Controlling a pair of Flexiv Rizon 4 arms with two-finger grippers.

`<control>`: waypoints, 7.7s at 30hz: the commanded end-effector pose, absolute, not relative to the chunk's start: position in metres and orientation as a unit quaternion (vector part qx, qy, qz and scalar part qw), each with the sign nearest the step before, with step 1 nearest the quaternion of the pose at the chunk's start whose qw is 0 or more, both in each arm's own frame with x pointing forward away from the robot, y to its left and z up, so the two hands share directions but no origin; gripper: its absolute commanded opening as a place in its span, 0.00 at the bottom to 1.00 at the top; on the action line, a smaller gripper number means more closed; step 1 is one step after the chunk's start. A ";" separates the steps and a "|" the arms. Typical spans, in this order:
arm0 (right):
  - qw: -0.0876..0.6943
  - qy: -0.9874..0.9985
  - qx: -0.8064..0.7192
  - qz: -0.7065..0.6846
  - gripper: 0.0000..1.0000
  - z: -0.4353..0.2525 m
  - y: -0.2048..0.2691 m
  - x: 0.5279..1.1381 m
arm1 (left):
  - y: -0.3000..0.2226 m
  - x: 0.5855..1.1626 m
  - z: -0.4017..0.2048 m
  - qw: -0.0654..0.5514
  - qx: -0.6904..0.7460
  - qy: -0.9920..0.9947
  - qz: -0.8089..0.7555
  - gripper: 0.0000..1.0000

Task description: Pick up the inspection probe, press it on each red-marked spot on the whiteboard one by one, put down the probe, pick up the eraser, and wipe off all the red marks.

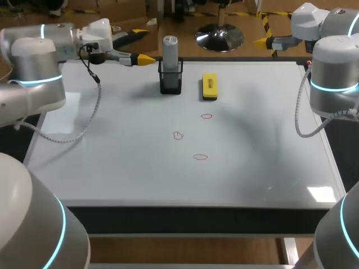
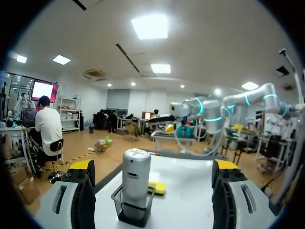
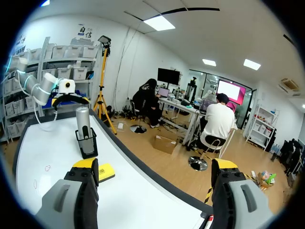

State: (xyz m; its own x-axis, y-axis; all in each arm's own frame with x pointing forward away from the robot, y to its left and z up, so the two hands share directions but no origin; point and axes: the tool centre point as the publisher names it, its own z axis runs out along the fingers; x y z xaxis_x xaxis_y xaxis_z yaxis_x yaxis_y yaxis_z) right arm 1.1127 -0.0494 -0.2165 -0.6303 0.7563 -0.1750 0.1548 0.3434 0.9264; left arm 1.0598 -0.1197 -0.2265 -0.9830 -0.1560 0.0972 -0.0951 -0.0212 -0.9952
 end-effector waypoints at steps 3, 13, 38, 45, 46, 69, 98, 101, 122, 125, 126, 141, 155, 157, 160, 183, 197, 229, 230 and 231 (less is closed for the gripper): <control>0.308 0.760 0.300 0.488 1.00 -0.217 -0.050 1.113 | -0.137 1.077 -0.243 -0.015 -0.063 0.695 -0.716 1.00; 0.308 0.760 0.300 0.488 1.00 -0.217 -0.050 1.113 | -0.161 1.079 -0.254 -0.024 -0.065 0.694 -0.716 1.00; 0.308 0.760 0.300 0.488 1.00 -0.217 -0.050 1.113 | -0.193 1.100 -0.272 -0.004 -0.082 0.696 -0.713 1.00; 0.308 0.760 0.300 0.488 1.00 -0.217 -0.050 1.113 | -0.193 1.101 -0.273 -0.001 -0.084 0.695 -0.714 1.00; 0.308 0.760 0.300 0.488 1.00 -0.217 -0.050 1.113 | -0.193 1.101 -0.273 -0.001 -0.084 0.696 -0.713 1.00; 0.308 0.760 0.300 0.488 1.00 -0.217 -0.050 1.113 | -0.185 1.095 -0.275 -0.001 -0.083 0.699 -0.711 0.44; 0.308 0.760 0.300 0.488 1.00 -0.217 -0.050 1.113 | -0.186 1.085 -0.244 -0.007 -0.066 0.690 -0.721 0.00; 0.308 0.760 0.300 0.488 1.00 -0.217 -0.050 1.113 | -0.187 1.083 -0.236 -0.002 -0.057 0.691 -0.721 0.00; 0.308 0.760 0.300 0.488 1.00 -0.217 -0.050 1.113 | -0.176 1.074 -0.157 0.034 -0.021 0.681 -0.732 0.00; 0.308 0.760 0.300 0.488 1.00 -0.217 -0.050 1.113 | -0.173 1.073 -0.147 0.035 -0.023 0.681 -0.731 0.00; 0.308 0.760 0.300 0.488 1.00 -0.217 -0.050 1.113 | -0.172 1.072 -0.144 0.035 -0.022 0.681 -0.732 0.00; 0.308 0.760 0.300 0.488 1.00 -0.217 -0.050 1.113 | -0.121 1.054 -0.116 0.034 -0.015 0.684 -0.729 0.00; 0.308 0.760 0.300 0.488 1.00 -0.217 -0.050 1.113 | -0.053 1.042 -0.136 0.047 -0.001 0.687 -0.725 0.00; 0.308 0.760 0.300 0.488 1.00 -0.217 -0.050 1.113 | -0.047 1.040 -0.139 0.048 0.001 0.689 -0.723 0.00; 0.308 0.760 0.300 0.488 1.00 -0.217 -0.050 1.113 | -0.039 1.038 -0.144 0.048 0.002 0.686 -0.726 0.00; 0.308 0.760 0.300 0.488 1.00 -0.217 -0.050 1.113 | -0.003 1.036 -0.185 0.031 -0.011 0.677 -0.735 0.00; 0.308 0.760 0.300 0.488 1.00 -0.217 -0.050 1.113 | -0.003 1.036 -0.185 0.031 -0.011 0.677 -0.735 0.00; 0.054 0.974 -0.024 0.220 1.00 -0.232 -0.010 1.109 | -0.003 1.036 -0.185 0.031 -0.011 0.677 -0.735 0.00; 0.050 0.976 -0.036 0.209 1.00 -0.233 -0.005 1.110 | -0.003 1.036 -0.185 0.031 -0.011 0.677 -0.735 0.00; 0.043 0.978 -0.047 0.201 1.00 -0.233 -0.001 1.111 | -0.003 1.036 -0.185 0.031 -0.011 0.677 -0.735 0.00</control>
State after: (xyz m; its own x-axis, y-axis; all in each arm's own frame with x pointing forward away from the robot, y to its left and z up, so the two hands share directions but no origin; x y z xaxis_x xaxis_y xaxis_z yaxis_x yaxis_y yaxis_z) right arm 1.0991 -0.0090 -0.2349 -0.8766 0.3691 -0.3088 0.0064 0.6505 0.7595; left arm 1.0357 -0.0038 -0.1862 -0.9976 -0.0647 -0.0252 0.0304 -0.0806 -0.9963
